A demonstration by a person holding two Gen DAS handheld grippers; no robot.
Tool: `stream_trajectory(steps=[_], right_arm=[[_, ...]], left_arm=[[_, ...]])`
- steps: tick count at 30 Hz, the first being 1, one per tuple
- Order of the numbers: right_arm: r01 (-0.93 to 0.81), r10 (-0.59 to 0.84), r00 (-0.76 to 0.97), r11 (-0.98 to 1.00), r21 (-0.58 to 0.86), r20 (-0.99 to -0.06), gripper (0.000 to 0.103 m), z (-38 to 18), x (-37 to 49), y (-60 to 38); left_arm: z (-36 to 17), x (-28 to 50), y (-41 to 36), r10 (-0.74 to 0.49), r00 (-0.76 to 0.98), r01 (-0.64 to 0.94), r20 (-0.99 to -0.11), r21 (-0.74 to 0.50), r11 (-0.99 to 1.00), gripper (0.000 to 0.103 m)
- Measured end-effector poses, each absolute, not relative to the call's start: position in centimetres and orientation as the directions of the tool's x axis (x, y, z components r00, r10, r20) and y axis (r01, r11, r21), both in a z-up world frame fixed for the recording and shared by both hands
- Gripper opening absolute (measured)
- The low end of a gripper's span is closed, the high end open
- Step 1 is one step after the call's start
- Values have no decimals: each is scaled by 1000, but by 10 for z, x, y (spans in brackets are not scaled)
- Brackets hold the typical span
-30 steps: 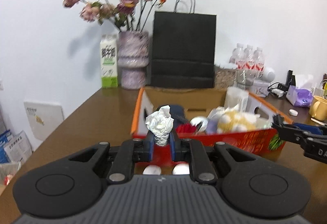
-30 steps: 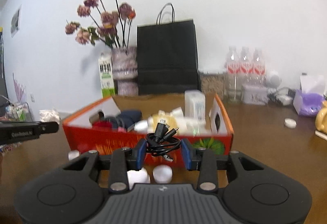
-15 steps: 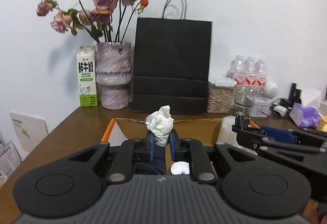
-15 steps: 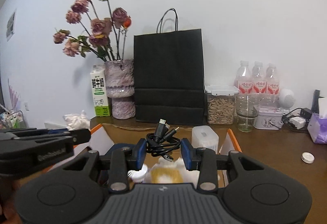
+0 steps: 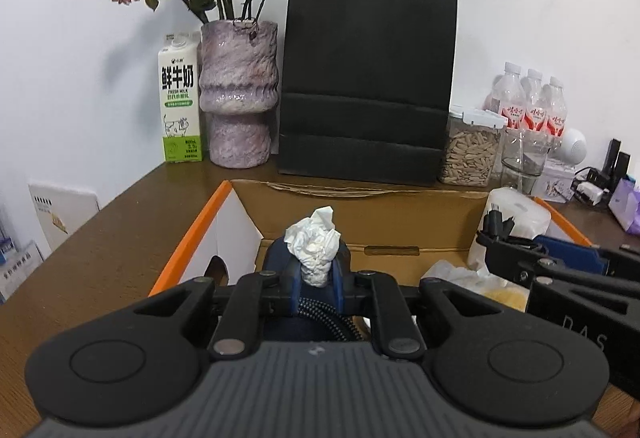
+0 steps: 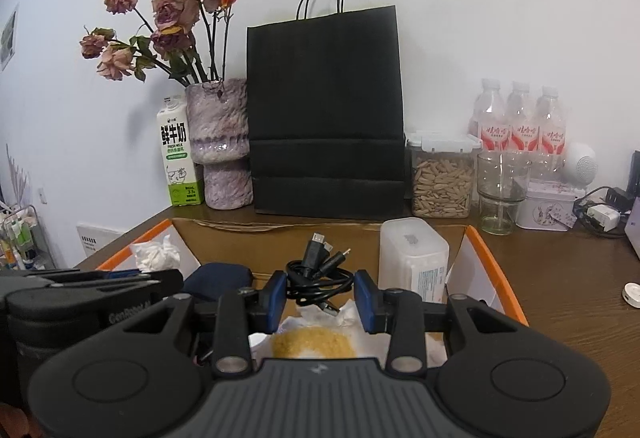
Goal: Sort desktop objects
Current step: 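Carry the cable and tissue over the box and open both grippers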
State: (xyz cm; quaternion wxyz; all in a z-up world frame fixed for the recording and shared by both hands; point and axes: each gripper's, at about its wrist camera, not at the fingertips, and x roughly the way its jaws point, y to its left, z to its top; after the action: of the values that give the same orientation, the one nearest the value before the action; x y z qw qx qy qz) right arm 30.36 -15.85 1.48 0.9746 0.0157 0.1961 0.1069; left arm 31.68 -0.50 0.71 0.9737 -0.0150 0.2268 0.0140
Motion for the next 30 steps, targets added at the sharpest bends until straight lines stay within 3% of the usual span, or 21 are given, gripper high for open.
stream_trajectory(steps=[7, 8, 10, 11, 13, 14, 15, 16, 18, 30], right_arm=[[-191, 202, 899, 979, 66, -390, 35, 13, 303, -158], [-189, 200, 899, 980, 65, -389, 36, 13, 302, -158], [-184, 192, 906, 981, 56, -377, 37, 14, 300, -158], [-184, 189, 909, 982, 48, -370, 41, 15, 298, -159], [-161, 162, 923, 986, 33, -349, 67, 19, 292, -160], [-141, 142, 931, 990, 26, -336, 75, 21, 289, -162], [-122, 123, 938, 992, 24, -323, 90, 23, 286, -164], [-111, 115, 943, 993, 29, -312, 98, 26, 284, -167], [-118, 130, 944, 991, 57, -303, 103, 31, 279, -174], [-119, 139, 940, 989, 84, -310, 103, 35, 273, -178]], left_arm=[[4, 315, -9, 26, 897, -29, -442, 0, 1000, 17], [4, 315, -9, 32, 898, -33, -439, 6, 999, 22], [6, 312, -10, 40, 906, -38, -422, 14, 999, 52], [8, 309, -11, 58, 912, -53, -405, 25, 998, 74], [12, 300, -14, 119, 929, -102, -349, 65, 993, 81], [14, 297, -14, 142, 935, -123, -324, 78, 989, 86], [16, 294, -13, 160, 938, -142, -308, 77, 987, 100], [18, 292, -11, 177, 939, -164, -294, 67, 984, 103], [20, 288, -8, 166, 947, -159, -277, 47, 986, 103], [23, 277, -10, 150, 955, -141, -255, 53, 989, 103]])
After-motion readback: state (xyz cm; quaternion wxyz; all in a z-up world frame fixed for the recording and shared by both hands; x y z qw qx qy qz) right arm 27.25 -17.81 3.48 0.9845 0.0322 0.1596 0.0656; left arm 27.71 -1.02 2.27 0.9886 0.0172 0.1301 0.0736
